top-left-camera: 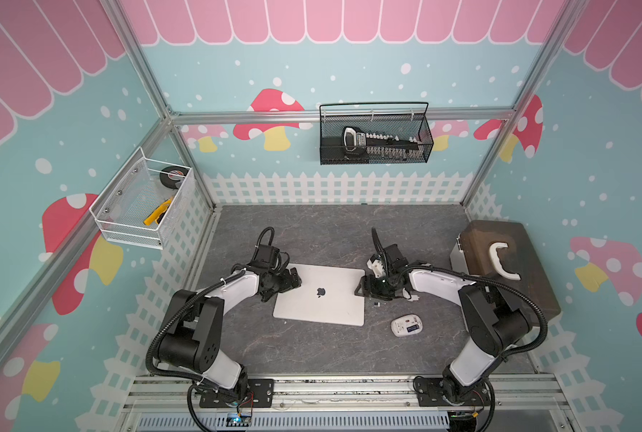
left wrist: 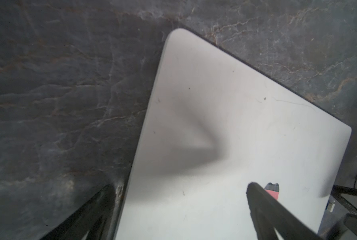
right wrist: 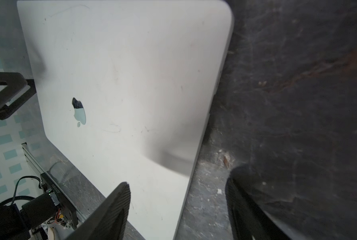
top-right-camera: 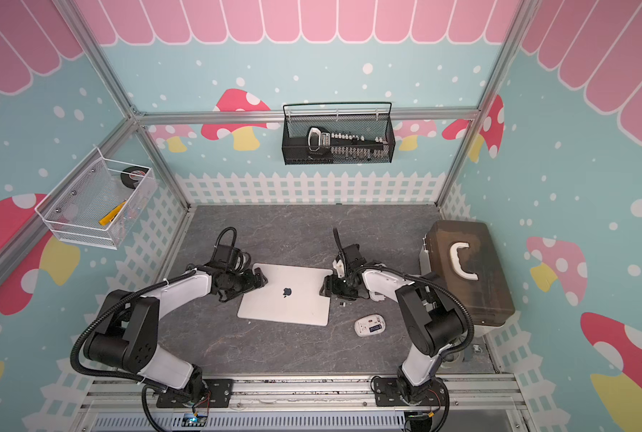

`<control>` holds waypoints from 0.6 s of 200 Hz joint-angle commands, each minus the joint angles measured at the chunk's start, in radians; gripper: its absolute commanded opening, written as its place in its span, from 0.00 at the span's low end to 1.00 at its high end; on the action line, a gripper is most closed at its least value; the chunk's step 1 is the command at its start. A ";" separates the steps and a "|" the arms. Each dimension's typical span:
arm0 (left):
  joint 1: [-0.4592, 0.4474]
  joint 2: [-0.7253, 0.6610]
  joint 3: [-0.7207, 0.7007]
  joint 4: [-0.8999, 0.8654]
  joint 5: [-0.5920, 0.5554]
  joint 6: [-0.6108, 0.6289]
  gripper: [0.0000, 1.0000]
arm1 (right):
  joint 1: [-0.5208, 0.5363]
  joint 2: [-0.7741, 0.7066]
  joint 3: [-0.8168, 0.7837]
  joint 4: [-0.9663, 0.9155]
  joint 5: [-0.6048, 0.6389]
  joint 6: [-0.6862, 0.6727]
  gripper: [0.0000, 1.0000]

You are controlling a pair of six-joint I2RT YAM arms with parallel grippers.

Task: Insert the wireless mouse receiver into the laptop
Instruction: Pick up the laptop from the center of the board.

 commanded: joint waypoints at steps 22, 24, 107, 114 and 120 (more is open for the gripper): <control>-0.001 0.021 -0.025 0.053 0.025 -0.027 0.98 | 0.009 0.041 -0.067 0.182 -0.090 0.055 0.68; -0.001 0.022 -0.025 0.055 0.027 -0.028 0.98 | 0.009 0.042 -0.070 0.192 -0.095 0.057 0.68; -0.036 0.054 -0.046 0.094 0.042 -0.057 0.98 | 0.011 -0.015 -0.254 0.706 -0.298 0.218 0.51; -0.038 0.057 -0.045 0.094 0.042 -0.057 0.98 | 0.011 -0.029 -0.261 0.746 -0.309 0.234 0.49; -0.040 0.058 -0.045 0.094 0.042 -0.057 0.98 | 0.010 -0.040 -0.268 0.772 -0.318 0.245 0.48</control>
